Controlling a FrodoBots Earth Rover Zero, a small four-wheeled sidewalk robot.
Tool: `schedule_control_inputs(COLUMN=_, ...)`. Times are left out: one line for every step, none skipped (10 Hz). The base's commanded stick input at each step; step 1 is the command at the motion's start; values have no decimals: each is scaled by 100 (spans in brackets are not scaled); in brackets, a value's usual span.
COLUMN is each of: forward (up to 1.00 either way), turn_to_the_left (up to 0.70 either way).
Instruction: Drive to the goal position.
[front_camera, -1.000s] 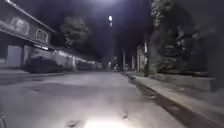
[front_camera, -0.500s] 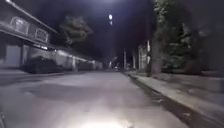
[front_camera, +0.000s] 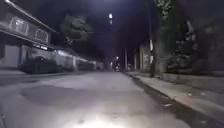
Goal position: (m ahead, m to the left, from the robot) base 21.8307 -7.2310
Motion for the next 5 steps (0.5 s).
schedule_control_inputs(forward=50, turn_to_the_left=0)
schedule_control_inputs(forward=50, turn_to_the_left=0)
schedule_control_inputs(forward=50, turn_to_the_left=0)
schedule_control_inputs(forward=50, turn_to_the_left=0)
schedule_control_inputs(forward=50, turn_to_the_left=-40)
